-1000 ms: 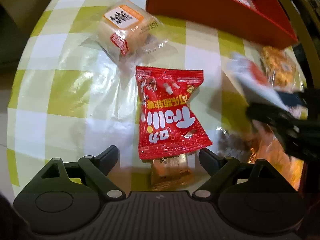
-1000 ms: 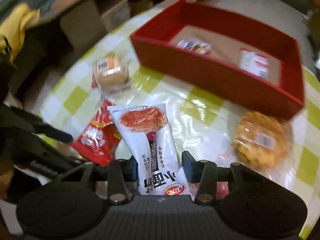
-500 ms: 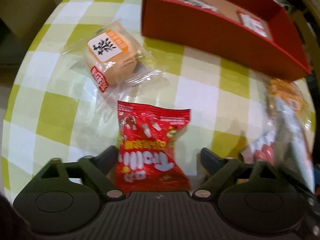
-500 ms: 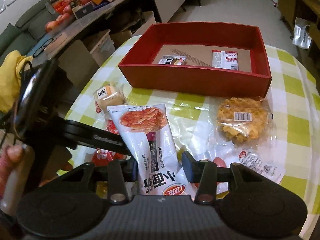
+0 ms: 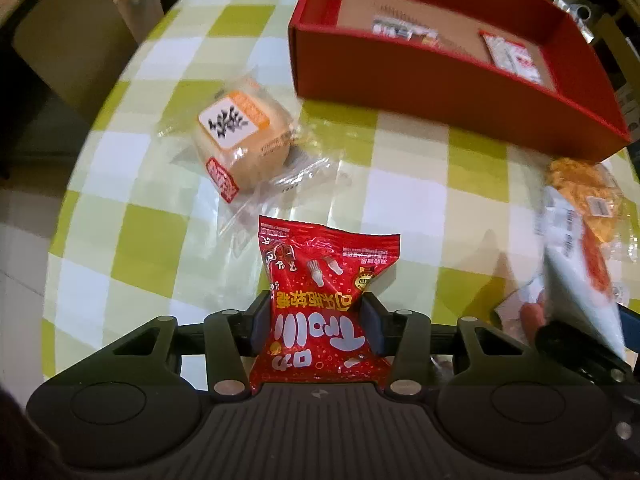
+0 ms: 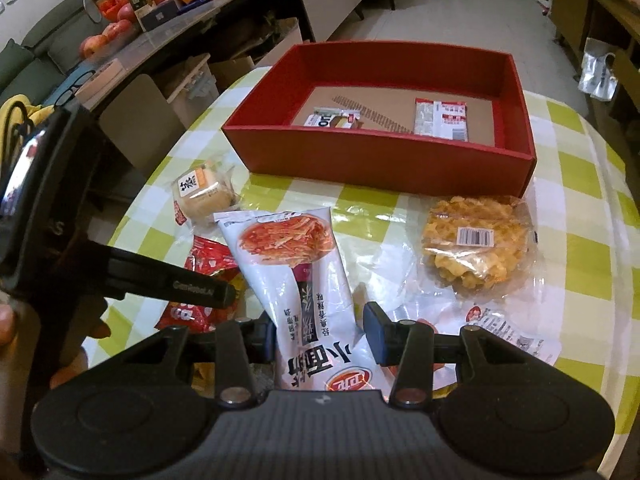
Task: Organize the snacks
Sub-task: 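Carry the Trolli bag with left tool while right tool carries chips bag toward box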
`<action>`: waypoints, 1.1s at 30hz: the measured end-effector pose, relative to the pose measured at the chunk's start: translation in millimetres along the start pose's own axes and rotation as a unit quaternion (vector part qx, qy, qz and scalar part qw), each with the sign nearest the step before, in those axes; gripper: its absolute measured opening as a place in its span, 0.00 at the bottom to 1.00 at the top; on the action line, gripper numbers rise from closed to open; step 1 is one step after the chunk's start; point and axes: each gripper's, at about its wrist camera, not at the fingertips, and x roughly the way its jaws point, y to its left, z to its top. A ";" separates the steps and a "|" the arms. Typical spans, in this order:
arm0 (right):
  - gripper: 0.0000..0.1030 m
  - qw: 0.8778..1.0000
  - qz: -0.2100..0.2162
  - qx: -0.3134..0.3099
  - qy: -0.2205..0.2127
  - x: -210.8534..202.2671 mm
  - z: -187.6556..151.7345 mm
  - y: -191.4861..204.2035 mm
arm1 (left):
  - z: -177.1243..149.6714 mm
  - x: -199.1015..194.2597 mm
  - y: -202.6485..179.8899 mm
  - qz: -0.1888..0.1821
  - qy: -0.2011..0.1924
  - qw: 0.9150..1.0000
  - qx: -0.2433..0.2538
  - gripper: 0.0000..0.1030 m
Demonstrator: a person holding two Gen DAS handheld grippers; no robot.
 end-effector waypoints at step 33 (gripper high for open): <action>0.48 0.995 -0.083 0.013 -0.045 -2.6 40.2 -15.3 | 32.6 -49.1 -30.7 0.037 -0.108 0.991 0.063 0.52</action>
